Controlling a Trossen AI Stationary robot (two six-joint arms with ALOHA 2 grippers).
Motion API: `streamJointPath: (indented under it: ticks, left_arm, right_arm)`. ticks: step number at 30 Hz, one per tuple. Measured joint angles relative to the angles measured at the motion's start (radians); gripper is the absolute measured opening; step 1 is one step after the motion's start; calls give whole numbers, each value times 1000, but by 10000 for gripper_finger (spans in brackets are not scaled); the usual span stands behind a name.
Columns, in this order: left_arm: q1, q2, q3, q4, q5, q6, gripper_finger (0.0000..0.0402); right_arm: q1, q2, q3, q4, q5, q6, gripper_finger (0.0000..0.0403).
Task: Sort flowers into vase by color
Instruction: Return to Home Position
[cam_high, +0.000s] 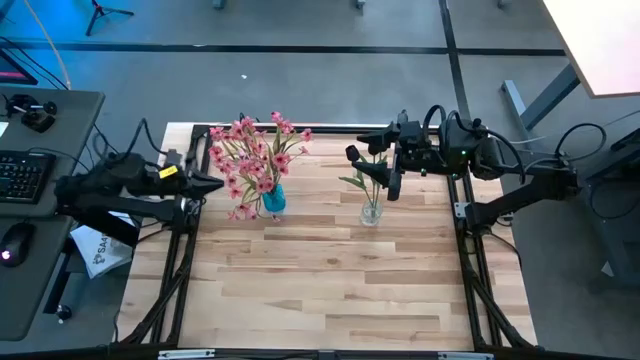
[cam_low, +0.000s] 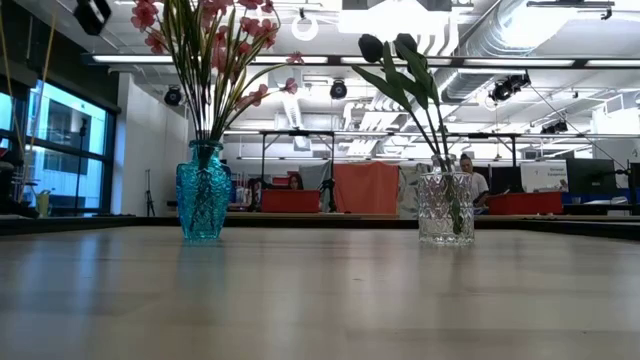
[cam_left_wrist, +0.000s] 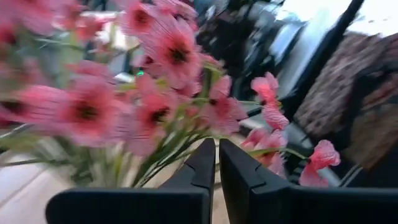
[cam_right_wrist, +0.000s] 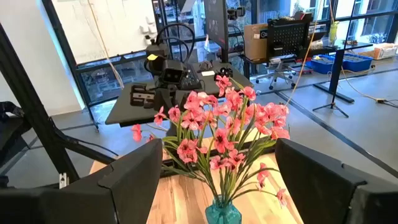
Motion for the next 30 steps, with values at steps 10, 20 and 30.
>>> streamJointPath:
  ticks: [10, 20, 30]
  left_arm:
    - [0, -158, -306, 346, 95, -16, 1]
    - [0, -295, -481, 412, 72, 9, 0]
    - [0, -297, -659, 626, 77, 0, 0]
  right_arm:
    - [0, 1, 0, -40, -1, 61, 231]
    - [0, 1, 0, -71, -7, 56, 122]
    - [1, 1, 0, -205, -85, 113, 13]
